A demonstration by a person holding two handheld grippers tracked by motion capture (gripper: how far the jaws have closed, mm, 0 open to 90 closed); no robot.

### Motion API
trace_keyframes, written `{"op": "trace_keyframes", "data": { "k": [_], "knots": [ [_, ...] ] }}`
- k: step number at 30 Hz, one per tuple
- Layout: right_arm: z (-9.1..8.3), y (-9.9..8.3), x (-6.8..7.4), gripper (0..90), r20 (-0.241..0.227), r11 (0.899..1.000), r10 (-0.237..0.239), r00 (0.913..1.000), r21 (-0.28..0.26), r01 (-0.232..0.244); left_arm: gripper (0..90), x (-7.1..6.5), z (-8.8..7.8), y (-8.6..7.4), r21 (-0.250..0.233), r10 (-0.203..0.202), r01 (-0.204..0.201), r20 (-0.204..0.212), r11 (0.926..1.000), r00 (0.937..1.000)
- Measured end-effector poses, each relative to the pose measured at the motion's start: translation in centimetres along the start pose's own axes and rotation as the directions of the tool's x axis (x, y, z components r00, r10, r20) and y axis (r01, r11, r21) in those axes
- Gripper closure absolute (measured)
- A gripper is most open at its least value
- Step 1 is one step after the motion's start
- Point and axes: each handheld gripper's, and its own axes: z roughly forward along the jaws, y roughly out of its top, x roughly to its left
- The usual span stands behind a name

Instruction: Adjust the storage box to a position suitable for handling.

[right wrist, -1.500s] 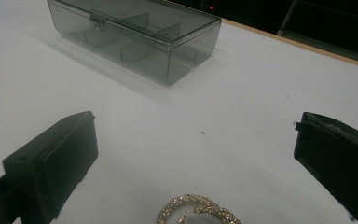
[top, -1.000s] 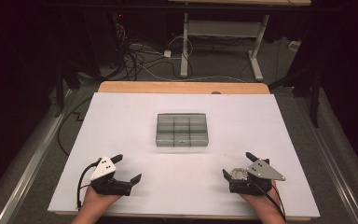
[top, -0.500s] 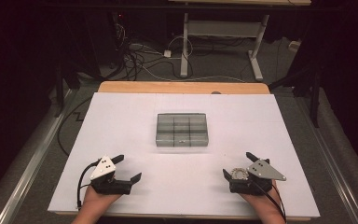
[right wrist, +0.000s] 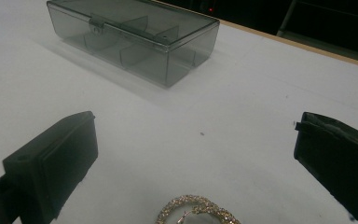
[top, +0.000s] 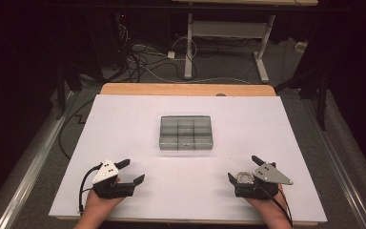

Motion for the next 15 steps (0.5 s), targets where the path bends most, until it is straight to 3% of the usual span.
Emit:
{"op": "trace_keyframes", "data": {
  "k": [5, 11, 15],
  "knots": [
    [-0.01, 0.00, -0.09, 0.5, -0.003, 1.000, 0.005, 1.0000, 0.002, -0.005, 28.9, -0.04, 0.08, 0.04, 0.009, 0.008, -0.008, 0.003, 0.9999, 1.0000],
    [-0.05, 0.01, -0.26, 0.5, -0.001, 1.000, 0.018, 0.9998, 0.004, -0.018, 40.5, 0.06, 0.35, 0.16, 0.034, -0.013, 0.013, -0.010, 0.9993, 0.9999],
    [-0.03, 0.09, -0.35, 0.5, -0.016, 0.999, 0.043, 0.9990, -0.002, -0.043, 48.0, 0.06, 0.31, 0.15, 0.030, -0.029, 0.031, -0.048, 0.9991, 0.9984]
  ]
}}
